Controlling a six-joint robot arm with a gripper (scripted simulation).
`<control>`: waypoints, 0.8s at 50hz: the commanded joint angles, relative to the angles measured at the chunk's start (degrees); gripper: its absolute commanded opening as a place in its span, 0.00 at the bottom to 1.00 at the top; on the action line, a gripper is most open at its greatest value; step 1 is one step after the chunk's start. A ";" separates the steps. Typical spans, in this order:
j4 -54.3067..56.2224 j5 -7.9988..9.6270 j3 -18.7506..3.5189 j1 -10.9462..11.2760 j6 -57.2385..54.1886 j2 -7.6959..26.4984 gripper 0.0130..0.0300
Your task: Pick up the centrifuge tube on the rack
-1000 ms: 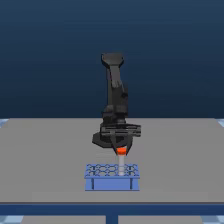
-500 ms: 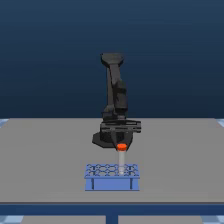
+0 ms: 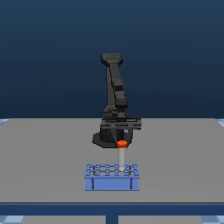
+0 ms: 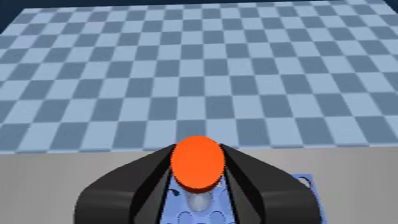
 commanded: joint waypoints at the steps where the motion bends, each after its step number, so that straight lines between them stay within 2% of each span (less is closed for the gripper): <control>1: 4.51 -0.08 -0.32 0.00 -5.84 -0.28 0.00; 22: 24.79 -1.22 -1.99 0.00 -26.30 -1.64 0.00; 40: 36.56 -2.72 -3.42 0.00 -38.23 -2.63 0.00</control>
